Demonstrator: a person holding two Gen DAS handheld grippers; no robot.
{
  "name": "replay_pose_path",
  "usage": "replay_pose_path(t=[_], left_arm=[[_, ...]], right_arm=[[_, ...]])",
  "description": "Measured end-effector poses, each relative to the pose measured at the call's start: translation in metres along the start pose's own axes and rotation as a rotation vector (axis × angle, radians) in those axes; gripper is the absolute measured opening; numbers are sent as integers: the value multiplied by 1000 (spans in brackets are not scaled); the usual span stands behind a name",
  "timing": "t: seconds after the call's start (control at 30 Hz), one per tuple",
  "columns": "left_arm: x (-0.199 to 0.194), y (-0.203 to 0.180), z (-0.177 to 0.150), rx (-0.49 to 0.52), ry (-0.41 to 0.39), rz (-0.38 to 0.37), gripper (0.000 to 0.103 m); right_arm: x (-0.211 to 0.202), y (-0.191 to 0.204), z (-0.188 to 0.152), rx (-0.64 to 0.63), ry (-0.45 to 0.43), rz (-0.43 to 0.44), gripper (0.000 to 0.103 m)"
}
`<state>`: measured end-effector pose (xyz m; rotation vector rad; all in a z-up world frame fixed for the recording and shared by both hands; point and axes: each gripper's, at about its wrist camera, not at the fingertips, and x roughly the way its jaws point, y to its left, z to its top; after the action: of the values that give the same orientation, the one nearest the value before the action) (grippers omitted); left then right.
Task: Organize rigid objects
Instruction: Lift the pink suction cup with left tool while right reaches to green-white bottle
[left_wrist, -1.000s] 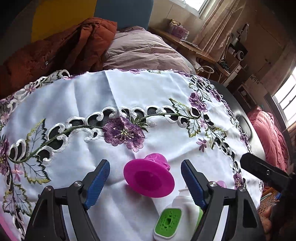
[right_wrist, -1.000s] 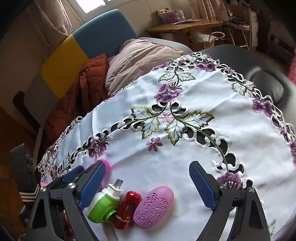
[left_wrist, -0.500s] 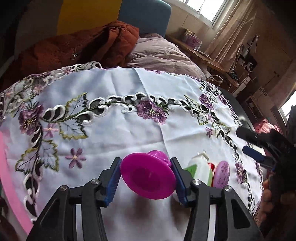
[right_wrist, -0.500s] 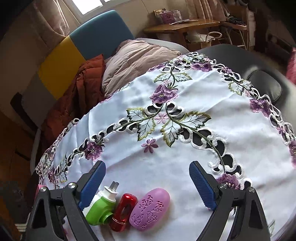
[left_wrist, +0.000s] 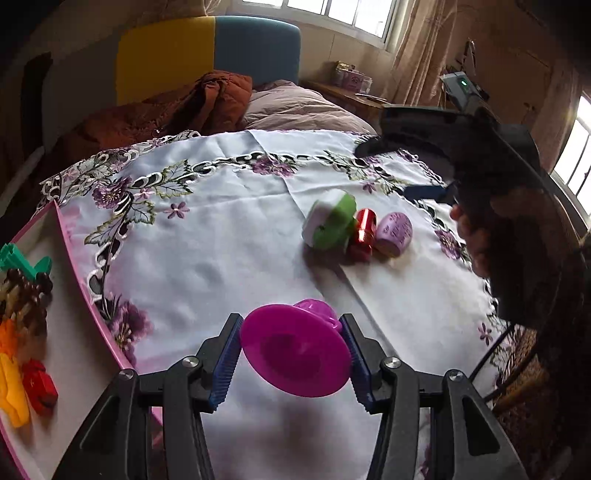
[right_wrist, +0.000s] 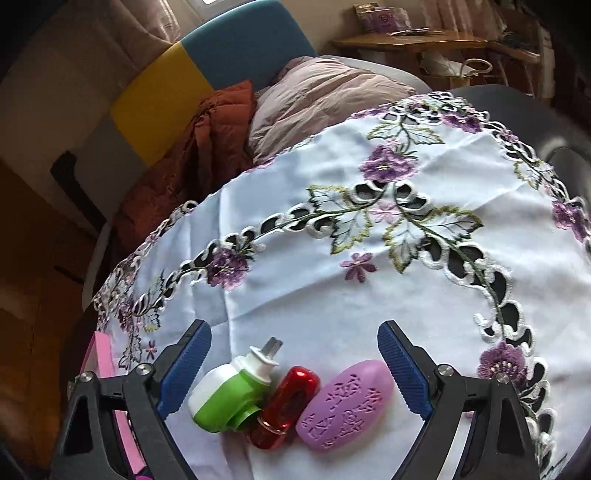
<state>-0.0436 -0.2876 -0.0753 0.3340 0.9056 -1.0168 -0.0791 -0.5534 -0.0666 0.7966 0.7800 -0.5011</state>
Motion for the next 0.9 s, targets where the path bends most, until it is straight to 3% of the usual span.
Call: replay_pose_path(t=[0.13,0.27,0.47,0.73,0.9], left_arm=[[-2,-9,-22,48,6,8,53],[-2,-3,-33,17,2,-4,53],[-4,7,-36,-29,-18,-9,53],[-5,9,-39,-51,-29,-15,53],[-5,10,-39,-60,-29,-17,53]], right_arm=[[13,29,-11,-143,58,23,92],[31,51,-28,-270,149,46,93],[43,76,-51,-439,193,74,93],[61,77,-54,-393,263,108,95],[62,72,-46,-321,253,134,98]])
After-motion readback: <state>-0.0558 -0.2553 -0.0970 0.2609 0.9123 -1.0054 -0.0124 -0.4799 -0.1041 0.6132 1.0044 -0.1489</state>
